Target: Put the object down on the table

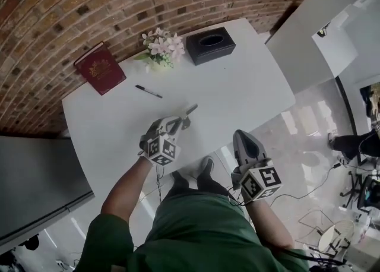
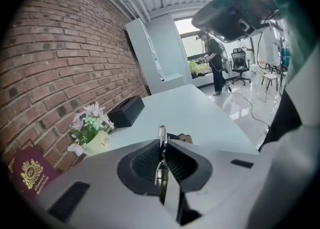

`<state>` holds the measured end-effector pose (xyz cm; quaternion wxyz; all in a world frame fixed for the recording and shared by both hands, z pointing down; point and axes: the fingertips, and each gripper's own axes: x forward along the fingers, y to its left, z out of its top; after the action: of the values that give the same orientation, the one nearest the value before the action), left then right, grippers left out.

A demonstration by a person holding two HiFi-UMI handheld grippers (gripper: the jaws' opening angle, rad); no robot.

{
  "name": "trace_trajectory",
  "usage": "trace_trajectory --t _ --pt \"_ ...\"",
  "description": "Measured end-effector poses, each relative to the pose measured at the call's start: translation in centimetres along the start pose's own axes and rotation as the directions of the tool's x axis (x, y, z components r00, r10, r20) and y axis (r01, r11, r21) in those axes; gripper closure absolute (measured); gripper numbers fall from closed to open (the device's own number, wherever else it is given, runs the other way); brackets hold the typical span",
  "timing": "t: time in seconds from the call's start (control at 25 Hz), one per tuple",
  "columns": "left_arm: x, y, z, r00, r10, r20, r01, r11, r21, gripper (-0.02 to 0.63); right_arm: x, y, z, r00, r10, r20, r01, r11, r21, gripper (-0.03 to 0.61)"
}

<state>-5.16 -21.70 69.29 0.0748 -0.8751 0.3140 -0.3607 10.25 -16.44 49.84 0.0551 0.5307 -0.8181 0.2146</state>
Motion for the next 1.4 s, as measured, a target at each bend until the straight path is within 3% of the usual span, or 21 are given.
trace_trajectory --t 0.76,0.96,1.4 --pt "2.5 -1.8 -2.6 0.999 -0.019 -0.037 0.023 0.993 0.112 0.586 -1.0 0.0 -1.2 0.999 -0.028 -0.027 0.028 1.0 -0.006 0.577" --pt "2.7 -2.3 -3.5 0.999 0.011 -0.039 -0.004 0.987 0.163 0.584 -1.2 0.2 -1.6 0.999 -0.016 -0.032 0.017 0.999 0.028 0.575" --pt "3.0 -3.6 -3.8 0.998 0.049 -0.042 -0.038 0.97 0.239 0.583 -1.7 0.0 -2.4 0.998 -0.015 -0.064 0.015 1.0 -0.004 0.575"
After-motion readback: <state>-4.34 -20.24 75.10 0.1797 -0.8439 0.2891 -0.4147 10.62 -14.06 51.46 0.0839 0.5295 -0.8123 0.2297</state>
